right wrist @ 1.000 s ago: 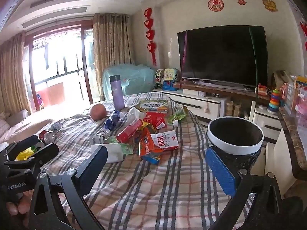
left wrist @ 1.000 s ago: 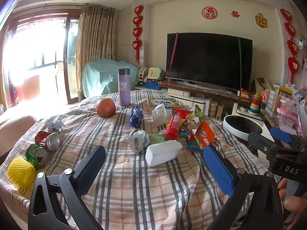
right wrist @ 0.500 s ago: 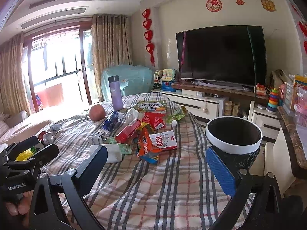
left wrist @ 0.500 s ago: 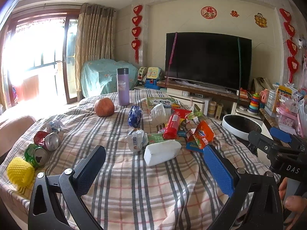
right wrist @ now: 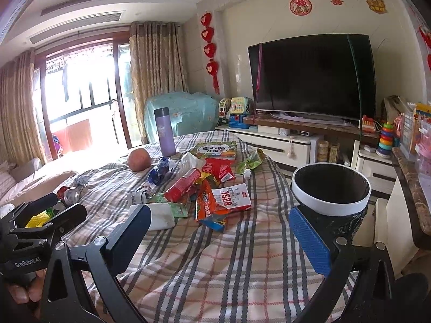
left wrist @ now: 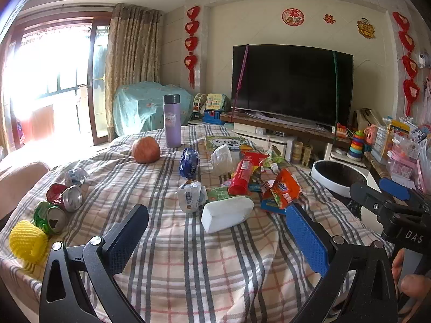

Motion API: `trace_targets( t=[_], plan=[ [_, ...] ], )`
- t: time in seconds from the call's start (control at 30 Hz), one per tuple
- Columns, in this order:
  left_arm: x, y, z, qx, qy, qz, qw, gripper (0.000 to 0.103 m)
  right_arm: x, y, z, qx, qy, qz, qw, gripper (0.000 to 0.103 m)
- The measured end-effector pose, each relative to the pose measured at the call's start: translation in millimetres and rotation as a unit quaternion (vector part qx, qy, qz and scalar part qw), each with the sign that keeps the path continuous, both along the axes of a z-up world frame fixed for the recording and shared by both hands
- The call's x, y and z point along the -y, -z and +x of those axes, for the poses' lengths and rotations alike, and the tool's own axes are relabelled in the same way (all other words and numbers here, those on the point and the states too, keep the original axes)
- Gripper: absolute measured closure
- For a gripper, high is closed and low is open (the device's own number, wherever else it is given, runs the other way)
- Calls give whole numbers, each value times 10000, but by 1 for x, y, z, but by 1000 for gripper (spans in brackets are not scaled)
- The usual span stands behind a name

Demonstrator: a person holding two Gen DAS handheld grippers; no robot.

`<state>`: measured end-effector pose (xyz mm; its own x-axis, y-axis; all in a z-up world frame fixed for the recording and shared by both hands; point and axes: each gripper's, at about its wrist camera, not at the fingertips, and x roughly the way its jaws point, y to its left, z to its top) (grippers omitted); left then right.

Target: Collect trash

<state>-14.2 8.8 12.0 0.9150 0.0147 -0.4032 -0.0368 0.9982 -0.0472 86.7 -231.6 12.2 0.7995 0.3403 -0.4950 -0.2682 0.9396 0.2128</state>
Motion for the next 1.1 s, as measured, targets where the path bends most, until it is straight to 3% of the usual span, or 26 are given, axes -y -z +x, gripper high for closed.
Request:
trace_targets(
  t=[0.7, 1.1],
  plan=[
    [2, 6, 3, -31, 2, 40, 10000, 1, 2, 5, 2, -63, -33, 66, 10000, 0],
    [-5, 18, 19, -304, 16, -27, 9995, 1, -1, 13, 6, -183, -104, 52, 9998, 0]
  ],
)
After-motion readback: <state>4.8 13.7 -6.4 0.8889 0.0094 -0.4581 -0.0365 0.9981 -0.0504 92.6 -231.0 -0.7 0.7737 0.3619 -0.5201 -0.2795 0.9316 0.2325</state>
